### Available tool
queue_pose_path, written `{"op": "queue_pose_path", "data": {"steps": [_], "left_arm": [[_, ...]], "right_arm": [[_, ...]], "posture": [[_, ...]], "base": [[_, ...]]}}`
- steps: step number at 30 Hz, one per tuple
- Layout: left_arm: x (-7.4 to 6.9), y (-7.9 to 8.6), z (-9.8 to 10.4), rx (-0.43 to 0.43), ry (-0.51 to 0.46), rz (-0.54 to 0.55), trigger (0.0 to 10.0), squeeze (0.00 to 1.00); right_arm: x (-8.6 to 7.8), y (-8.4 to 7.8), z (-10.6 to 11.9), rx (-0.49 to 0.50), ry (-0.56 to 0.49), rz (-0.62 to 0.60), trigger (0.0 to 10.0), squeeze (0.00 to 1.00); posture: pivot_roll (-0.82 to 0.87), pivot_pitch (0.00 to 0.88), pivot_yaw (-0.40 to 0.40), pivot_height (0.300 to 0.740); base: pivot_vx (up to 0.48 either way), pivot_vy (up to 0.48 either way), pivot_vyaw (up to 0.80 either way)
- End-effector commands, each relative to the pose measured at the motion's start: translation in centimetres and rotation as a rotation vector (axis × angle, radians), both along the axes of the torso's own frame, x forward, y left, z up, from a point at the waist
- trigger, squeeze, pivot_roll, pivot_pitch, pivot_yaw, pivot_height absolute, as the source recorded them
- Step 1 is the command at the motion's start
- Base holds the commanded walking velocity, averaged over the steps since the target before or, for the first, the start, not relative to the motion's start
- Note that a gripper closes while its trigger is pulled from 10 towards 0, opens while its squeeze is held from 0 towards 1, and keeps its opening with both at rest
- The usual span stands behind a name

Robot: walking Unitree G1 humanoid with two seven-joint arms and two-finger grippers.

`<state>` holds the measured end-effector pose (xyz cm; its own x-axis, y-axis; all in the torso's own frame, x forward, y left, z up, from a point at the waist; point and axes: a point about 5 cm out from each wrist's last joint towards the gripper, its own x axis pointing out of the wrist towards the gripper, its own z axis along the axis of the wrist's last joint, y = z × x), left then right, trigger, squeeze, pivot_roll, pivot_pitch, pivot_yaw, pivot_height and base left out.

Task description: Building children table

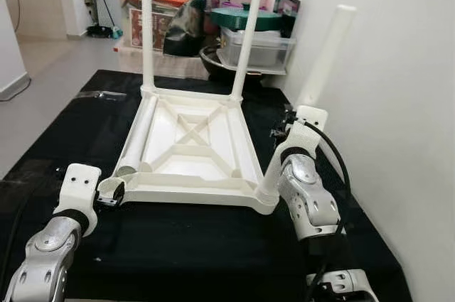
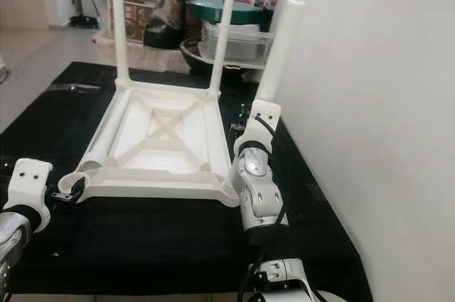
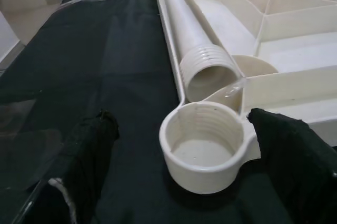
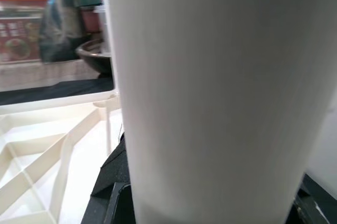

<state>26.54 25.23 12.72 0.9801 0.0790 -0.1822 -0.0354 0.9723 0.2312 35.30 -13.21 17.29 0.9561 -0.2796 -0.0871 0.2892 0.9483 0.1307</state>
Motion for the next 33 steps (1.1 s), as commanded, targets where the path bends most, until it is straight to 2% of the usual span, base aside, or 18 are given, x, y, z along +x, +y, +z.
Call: {"op": "queue_pose_path", "data": {"steps": [1, 5, 9, 10, 11, 12, 19, 25, 33], "left_arm": [[0.1, -0.1, -0.5, -0.005, 0.032, 0.018, 10.0, 0.00], [0.1, 0.4, -1.0, -0.003, 0.063, 0.056, 10.0, 0.00], [0.4, 0.3, -0.9, -0.003, 0.064, 0.057, 10.0, 0.00], [0.4, 0.3, -0.9, -0.002, 0.063, 0.056, 10.0, 0.00], [0.4, 0.3, -0.9, -0.002, 0.063, 0.056, 10.0, 0.00], [0.5, 0.3, -0.8, -0.002, 0.062, 0.055, 10.0, 0.00], [0.6, 0.3, -1.0, 0.001, 0.067, 0.055, 10.0, 0.00], [0.7, 0.1, -1.1, 0.001, 0.072, 0.053, 10.0, 0.00], [0.9, 0.0, -1.1, 0.004, 0.073, 0.047, 10.0, 0.00]], "right_arm": [[-0.8, -2.5, -4.9, -0.009, 0.226, -0.155, 0.0, 0.00], [-0.1, -2.4, -4.9, -0.010, 0.262, -0.219, 0.0, 0.00], [0.2, -1.6, -4.8, -0.001, 0.274, -0.218, 0.0, 0.00], [0.3, -1.3, -4.8, 0.004, 0.274, -0.201, 2.4, 0.00], [0.3, -1.3, -4.8, 0.004, 0.274, -0.201, 2.4, 0.00], [0.3, -1.1, -4.6, 0.003, 0.266, -0.170, 10.0, 0.00], [0.0, -1.2, -4.3, 0.006, 0.263, -0.155, 10.0, 0.00], [-0.1, -1.4, -3.7, 0.055, 0.269, -0.183, 10.0, 0.00], [0.0, -0.8, -2.0, 0.092, 0.258, -0.150, 10.0, 0.00]], "posture": [[0.12, 0.000, -0.152, 0.740], [0.12, 0.000, -0.148, 0.740], [0.12, 0.000, -0.147, 0.740], [0.12, 0.000, -0.146, 0.740], [0.12, 0.000, -0.146, 0.740], [0.12, 0.000, -0.144, 0.740], [0.11, 0.000, -0.142, 0.740], [0.10, 0.000, -0.136, 0.740], [0.10, 0.000, -0.137, 0.740]], "base": [[0.000, 0.000, 0.00], [0.000, 0.000, 0.00], [0.000, 0.000, 0.00], [0.000, 0.000, 0.00], [0.000, 0.000, 0.00], [0.000, 0.000, 0.00], [0.000, 0.000, 0.00], [0.000, 0.000, 0.00], [0.000, 0.000, 0.00]]}}
